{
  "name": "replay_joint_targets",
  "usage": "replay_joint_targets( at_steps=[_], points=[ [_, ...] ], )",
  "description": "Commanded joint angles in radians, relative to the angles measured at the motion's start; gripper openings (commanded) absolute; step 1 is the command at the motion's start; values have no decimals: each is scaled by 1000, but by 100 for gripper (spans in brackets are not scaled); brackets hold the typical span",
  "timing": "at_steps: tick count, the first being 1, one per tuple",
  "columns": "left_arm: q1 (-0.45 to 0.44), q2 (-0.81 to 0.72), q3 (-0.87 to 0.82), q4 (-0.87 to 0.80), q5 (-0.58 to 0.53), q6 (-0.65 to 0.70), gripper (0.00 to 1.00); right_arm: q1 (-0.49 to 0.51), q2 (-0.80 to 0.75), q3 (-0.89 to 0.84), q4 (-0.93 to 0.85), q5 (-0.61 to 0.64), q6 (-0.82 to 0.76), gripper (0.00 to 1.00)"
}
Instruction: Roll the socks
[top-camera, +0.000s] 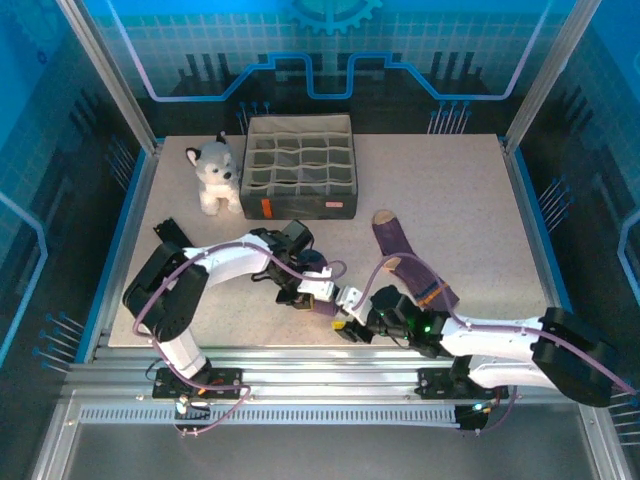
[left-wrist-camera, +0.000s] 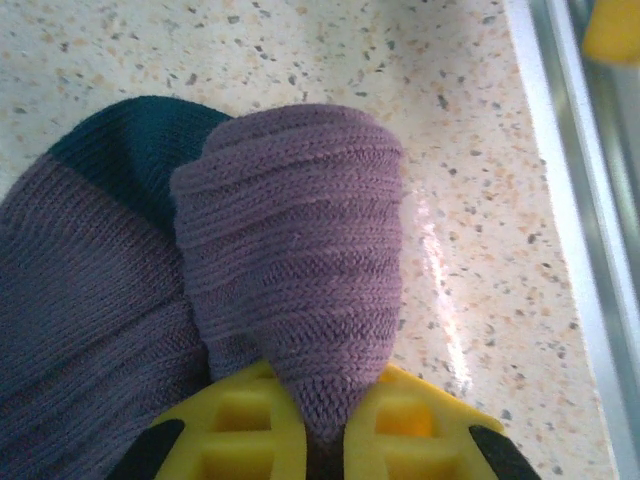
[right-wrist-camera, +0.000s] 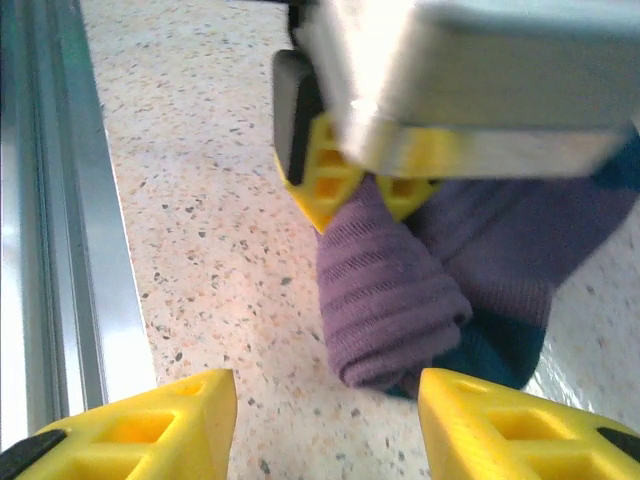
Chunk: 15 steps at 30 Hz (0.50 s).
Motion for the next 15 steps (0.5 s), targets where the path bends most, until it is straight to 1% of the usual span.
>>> replay_joint_targets(
  at_steps=[1, 4, 8, 13, 15],
  points=[
    [8, 28, 23, -145, 75, 35, 0, 29, 49, -5, 146, 69, -148, 54],
    [7, 27, 24, -147, 76, 38, 0, 34, 102, -7, 213, 73, -169, 57],
    [8, 25, 19, -142, 76, 36, 0, 49, 185, 19, 250, 77, -199, 59],
    [10, 14, 11, -131, 77, 34, 0, 61, 265, 37, 305, 75, -214, 60],
    [10, 10, 7, -130, 79, 37, 0, 64, 300, 28, 359, 76, -214, 60]
  ],
)
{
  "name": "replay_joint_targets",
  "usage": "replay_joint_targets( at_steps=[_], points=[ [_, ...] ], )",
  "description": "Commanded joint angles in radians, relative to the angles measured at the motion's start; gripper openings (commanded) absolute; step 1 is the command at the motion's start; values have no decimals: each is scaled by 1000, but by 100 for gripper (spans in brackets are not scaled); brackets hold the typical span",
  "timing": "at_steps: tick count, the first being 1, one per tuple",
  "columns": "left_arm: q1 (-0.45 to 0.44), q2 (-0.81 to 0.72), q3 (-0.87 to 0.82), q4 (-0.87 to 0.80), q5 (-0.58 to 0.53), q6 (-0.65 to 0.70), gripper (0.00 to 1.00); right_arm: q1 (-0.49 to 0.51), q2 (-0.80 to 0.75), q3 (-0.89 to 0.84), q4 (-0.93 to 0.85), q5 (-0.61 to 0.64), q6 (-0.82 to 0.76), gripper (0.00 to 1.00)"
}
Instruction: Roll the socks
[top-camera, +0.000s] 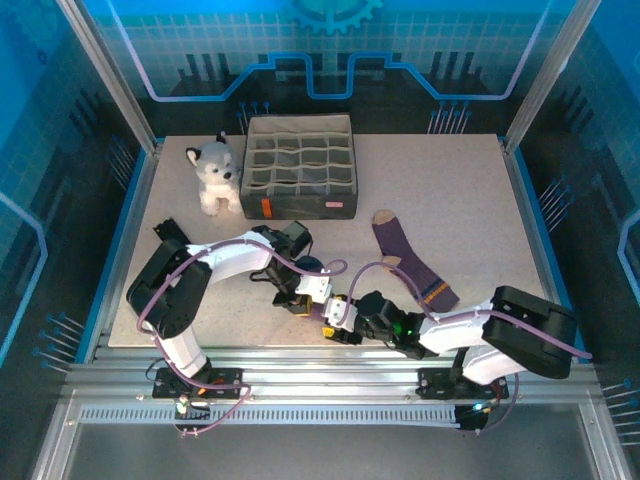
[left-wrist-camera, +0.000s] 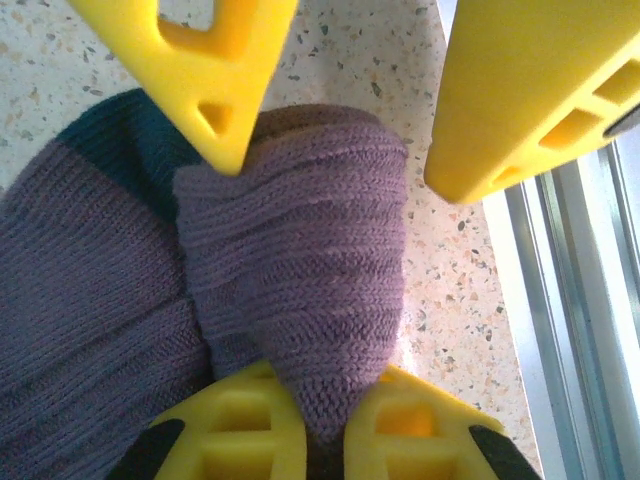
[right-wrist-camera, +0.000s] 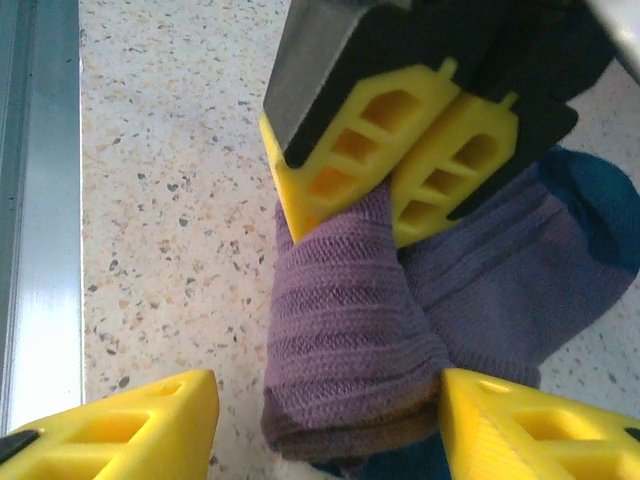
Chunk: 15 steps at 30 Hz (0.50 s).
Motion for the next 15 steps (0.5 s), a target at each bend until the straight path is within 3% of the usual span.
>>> replay_joint_targets(
  at_steps=[1, 9, 12, 15],
  points=[
    [6, -7, -9, -43, 46, 29, 0, 17, 51, 13, 124, 18, -22, 60],
    [17, -38, -33, -25, 63, 36, 0, 39, 182, 4, 264, 56, -19, 58],
    [21, -51, -46, -9, 68, 33, 0, 46, 206, 1, 287, 77, -14, 44],
    [21, -68, -64, 12, 67, 30, 0, 51, 210, -12, 303, 97, -4, 20]
  ],
)
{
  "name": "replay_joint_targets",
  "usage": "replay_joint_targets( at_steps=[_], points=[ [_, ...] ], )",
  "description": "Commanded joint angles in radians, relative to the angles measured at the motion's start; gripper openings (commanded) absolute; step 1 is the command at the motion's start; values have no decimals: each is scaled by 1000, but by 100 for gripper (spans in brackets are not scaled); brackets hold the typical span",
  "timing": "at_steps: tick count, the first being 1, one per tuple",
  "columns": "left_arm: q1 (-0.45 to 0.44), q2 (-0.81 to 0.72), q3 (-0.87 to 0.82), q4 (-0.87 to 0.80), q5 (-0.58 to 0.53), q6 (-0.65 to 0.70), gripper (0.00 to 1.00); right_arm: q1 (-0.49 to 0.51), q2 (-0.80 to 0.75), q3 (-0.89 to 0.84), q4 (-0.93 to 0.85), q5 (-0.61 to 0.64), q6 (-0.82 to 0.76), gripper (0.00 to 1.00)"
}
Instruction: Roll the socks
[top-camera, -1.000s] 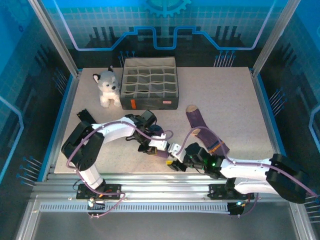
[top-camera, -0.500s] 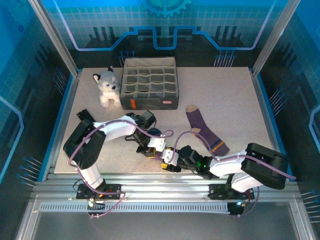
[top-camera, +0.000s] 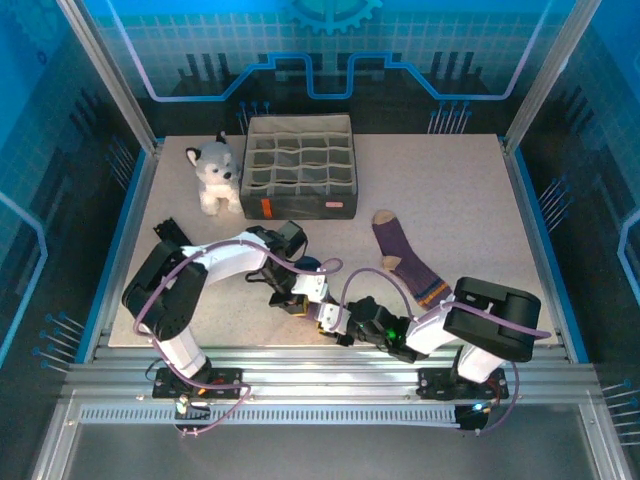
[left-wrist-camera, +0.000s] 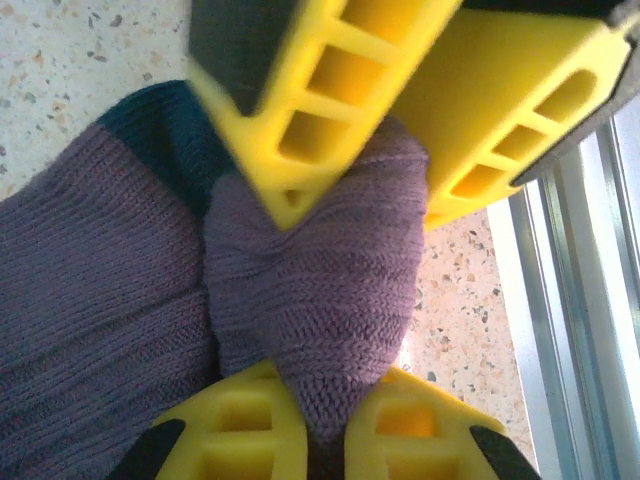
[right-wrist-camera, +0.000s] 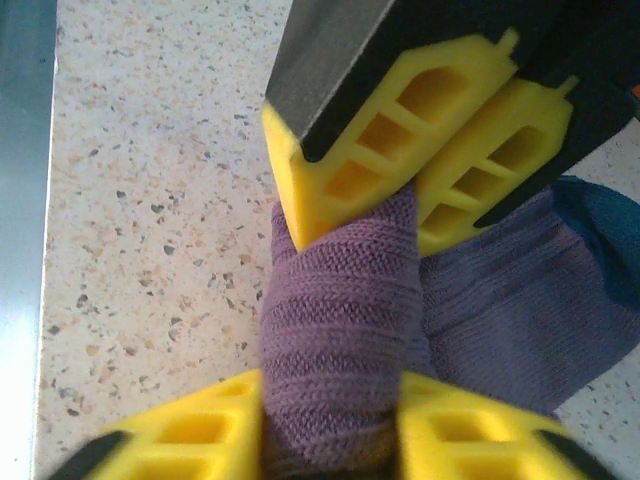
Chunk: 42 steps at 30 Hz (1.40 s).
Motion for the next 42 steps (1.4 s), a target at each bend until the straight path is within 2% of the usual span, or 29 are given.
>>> replay_joint_targets(
  at_steps=[1, 4, 7, 9, 11, 13, 18, 21, 29, 36, 42],
  points=[
    [-3, -44, -36, 20, 61, 27, 0, 17, 12, -15, 55, 40, 24, 13],
    [-3, -75, -74, 79, 49, 10, 0, 21, -20, -14, 8, 45, 49, 2],
    [-6, -118, -122, 158, 3, -11, 1, 22, -78, 12, -120, 39, 103, 0],
    [-10, -145, -150, 199, -43, -35, 6, 10, -108, 44, -234, -7, 145, 0],
    [-11, -174, -172, 237, -79, -60, 17, 0, -118, 98, -368, -74, 194, 0],
    [-12, -202, -194, 268, -103, -71, 21, 0, -121, 142, -464, -89, 248, 0],
    [-11, -261, -231, 316, -140, -93, 26, -5, -146, 154, -494, -60, 314, 0],
    [-10, -301, -252, 351, -150, -109, 29, -39, -157, 166, -521, -95, 341, 0],
    [-4, -401, -317, 428, -201, -135, 32, -175, -123, 229, -628, -329, 411, 0],
    [-1, -443, -333, 442, -194, -172, 32, -204, -77, 287, -713, -421, 409, 0],
    [-1, -510, -387, 500, -240, -109, 32, -285, -7, 356, -784, -547, 469, 0]
  ],
)
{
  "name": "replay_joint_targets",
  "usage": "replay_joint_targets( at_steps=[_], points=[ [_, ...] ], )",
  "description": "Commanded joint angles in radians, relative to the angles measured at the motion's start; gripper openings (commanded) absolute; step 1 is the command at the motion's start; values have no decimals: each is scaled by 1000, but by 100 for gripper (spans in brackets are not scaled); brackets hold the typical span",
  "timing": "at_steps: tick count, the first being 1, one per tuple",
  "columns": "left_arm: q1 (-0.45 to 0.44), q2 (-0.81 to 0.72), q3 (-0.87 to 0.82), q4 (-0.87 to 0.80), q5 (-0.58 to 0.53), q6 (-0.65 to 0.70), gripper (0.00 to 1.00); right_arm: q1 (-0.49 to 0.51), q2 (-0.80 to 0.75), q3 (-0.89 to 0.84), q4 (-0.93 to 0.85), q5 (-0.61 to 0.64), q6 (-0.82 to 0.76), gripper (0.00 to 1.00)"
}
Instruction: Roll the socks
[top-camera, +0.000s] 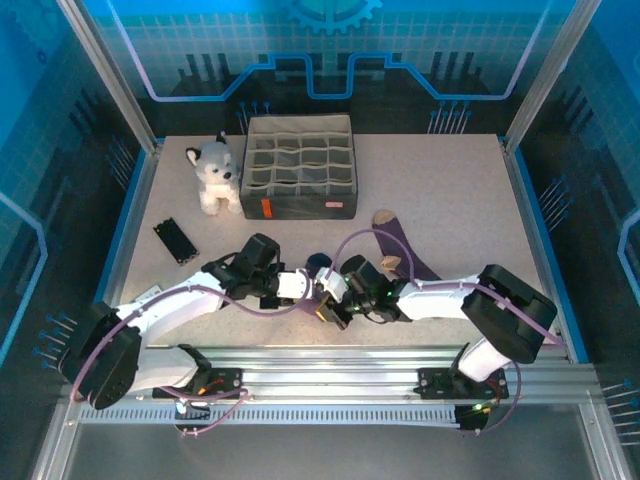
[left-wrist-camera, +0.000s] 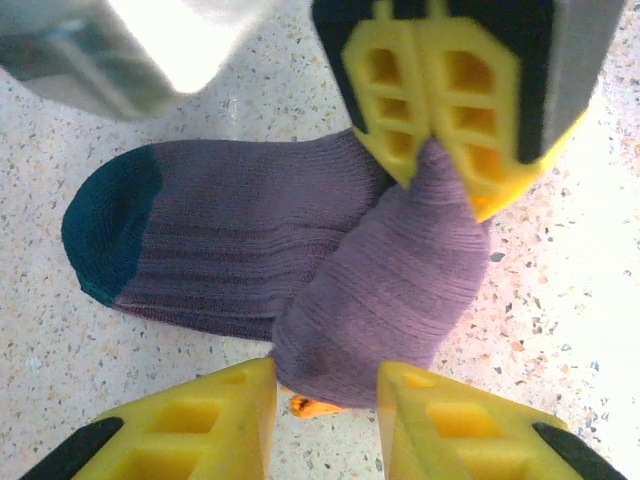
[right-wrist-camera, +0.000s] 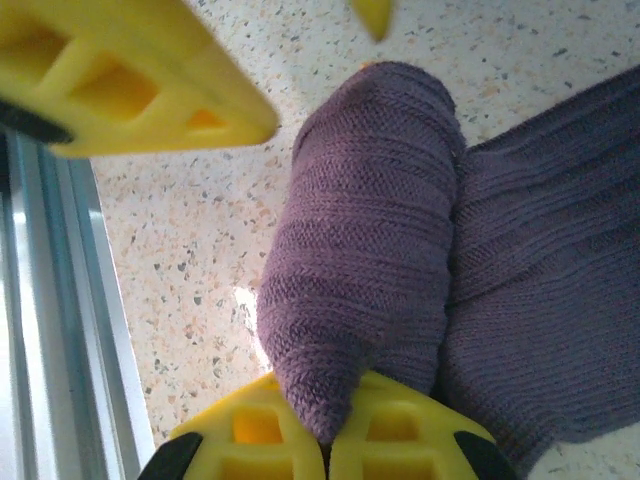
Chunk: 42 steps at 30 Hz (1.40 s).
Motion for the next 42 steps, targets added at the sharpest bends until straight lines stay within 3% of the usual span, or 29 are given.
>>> replay_joint_targets(
  at_steps=[1, 10, 18, 28, 33, 42],
  points=[
    [-4, -54, -39, 53, -22, 48, 33, -57, 48, 43, -109, -110, 73, 0],
    [-25, -104, -91, 88, -40, 127, 38, -110, 148, 135, -255, -155, 167, 0],
    [-160, -89, -170, 223, -239, 232, 37, -127, 201, 259, -448, -120, 192, 0],
    [-216, -88, -232, 315, -313, 268, 31, -153, 229, 347, -612, -69, 212, 0],
    [-221, -48, -218, 345, -317, 273, 39, -153, 251, 361, -640, -73, 197, 0],
    [-244, 33, -202, 383, -337, 294, 40, -156, 283, 388, -683, -90, 181, 0]
  ],
)
